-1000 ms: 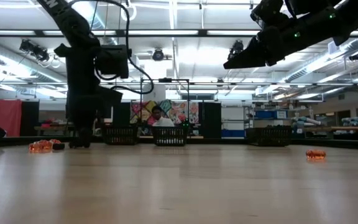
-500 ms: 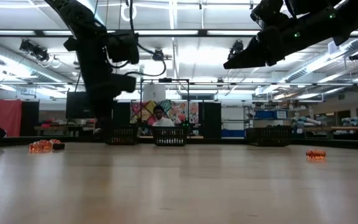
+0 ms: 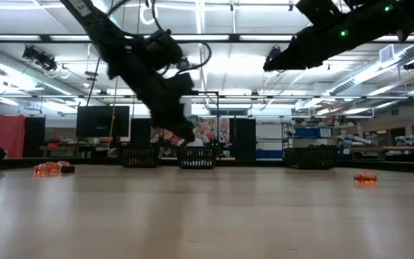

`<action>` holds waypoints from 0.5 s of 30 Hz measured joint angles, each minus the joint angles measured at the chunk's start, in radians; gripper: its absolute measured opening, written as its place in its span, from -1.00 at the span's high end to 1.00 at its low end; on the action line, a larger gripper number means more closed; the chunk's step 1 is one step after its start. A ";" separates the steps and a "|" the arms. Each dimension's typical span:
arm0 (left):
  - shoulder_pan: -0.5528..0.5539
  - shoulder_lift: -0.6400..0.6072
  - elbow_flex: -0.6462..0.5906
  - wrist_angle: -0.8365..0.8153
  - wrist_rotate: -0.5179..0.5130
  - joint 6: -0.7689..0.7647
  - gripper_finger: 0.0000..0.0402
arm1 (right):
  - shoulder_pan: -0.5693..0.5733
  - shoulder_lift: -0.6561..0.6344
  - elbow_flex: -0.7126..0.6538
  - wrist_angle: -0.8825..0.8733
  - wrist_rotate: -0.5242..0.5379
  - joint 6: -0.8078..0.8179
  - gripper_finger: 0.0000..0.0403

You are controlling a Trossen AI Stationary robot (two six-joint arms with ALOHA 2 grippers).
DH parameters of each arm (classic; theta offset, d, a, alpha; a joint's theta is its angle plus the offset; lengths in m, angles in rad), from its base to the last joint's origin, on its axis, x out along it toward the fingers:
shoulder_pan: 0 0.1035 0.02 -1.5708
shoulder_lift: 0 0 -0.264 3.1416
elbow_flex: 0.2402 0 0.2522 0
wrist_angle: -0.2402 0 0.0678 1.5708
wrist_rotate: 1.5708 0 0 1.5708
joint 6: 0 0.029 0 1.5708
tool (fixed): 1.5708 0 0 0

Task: Sort Halloween decoration
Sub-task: Put the black voodoo toy into the right black bin

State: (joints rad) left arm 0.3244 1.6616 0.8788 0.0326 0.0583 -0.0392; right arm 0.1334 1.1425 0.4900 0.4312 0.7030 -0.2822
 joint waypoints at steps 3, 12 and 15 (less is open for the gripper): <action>0.008 0.093 0.109 0.010 0.007 0.056 1.00 | 0.016 -0.020 0.000 0.002 0.052 -0.018 0.32; 0.010 0.376 0.496 0.017 0.088 0.160 1.00 | 0.038 -0.034 0.000 -0.039 0.124 -0.025 0.32; 0.015 0.452 0.607 0.017 0.089 0.182 1.00 | 0.046 -0.034 0.000 -0.040 0.149 -0.025 0.32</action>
State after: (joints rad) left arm 0.3397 2.1133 1.4862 0.0497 0.1474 0.1425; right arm 0.1793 1.1084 0.4900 0.3909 0.8517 -0.3069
